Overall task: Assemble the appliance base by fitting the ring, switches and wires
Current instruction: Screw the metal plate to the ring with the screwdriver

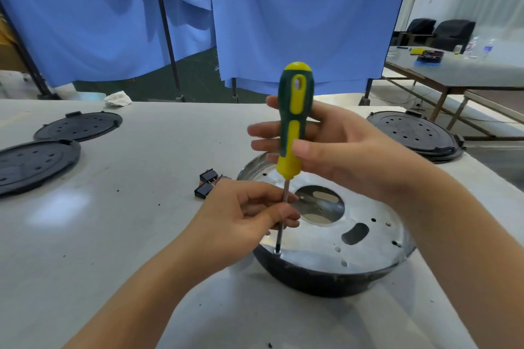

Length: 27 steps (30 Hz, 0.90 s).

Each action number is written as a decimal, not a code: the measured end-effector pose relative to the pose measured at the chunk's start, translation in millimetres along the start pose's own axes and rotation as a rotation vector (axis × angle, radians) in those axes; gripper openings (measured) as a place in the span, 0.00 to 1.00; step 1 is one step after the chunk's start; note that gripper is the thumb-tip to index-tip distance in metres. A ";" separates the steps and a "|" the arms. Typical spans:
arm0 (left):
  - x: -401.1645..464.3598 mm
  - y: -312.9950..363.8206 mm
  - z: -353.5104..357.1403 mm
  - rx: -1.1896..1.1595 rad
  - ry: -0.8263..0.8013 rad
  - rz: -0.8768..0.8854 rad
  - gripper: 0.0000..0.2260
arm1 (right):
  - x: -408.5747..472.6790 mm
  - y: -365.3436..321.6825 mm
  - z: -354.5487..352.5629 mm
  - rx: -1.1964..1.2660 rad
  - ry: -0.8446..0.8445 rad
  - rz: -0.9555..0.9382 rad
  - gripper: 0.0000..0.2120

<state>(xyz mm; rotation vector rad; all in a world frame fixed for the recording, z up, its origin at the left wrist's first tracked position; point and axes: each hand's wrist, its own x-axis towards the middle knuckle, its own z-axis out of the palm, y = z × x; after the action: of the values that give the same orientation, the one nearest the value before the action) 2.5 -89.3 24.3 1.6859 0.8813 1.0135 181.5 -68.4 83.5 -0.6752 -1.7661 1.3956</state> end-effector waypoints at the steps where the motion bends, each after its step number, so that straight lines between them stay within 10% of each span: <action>1: -0.3 0.0 -0.6 0.014 -0.018 -0.002 0.10 | -1.3 -1.0 -3.2 0.035 -0.036 0.003 0.25; 8: -1.8 -0.9 -4.5 0.009 -0.079 0.005 0.13 | 0.0 0.3 2.5 -0.305 0.180 -0.068 0.18; 16: -0.4 0.6 -0.6 0.062 0.201 0.046 0.11 | 3.4 4.3 24.4 -0.420 0.334 -0.120 0.25; 27: -2.3 -1.8 -2.9 0.060 -0.086 0.038 0.14 | -3.0 -0.8 -3.2 -0.122 0.013 -0.028 0.21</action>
<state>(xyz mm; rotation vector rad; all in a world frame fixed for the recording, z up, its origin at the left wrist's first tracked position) -1.3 -89.8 22.6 1.7894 0.8337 0.9402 185.8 -69.3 83.8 -0.7201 -1.8541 1.2703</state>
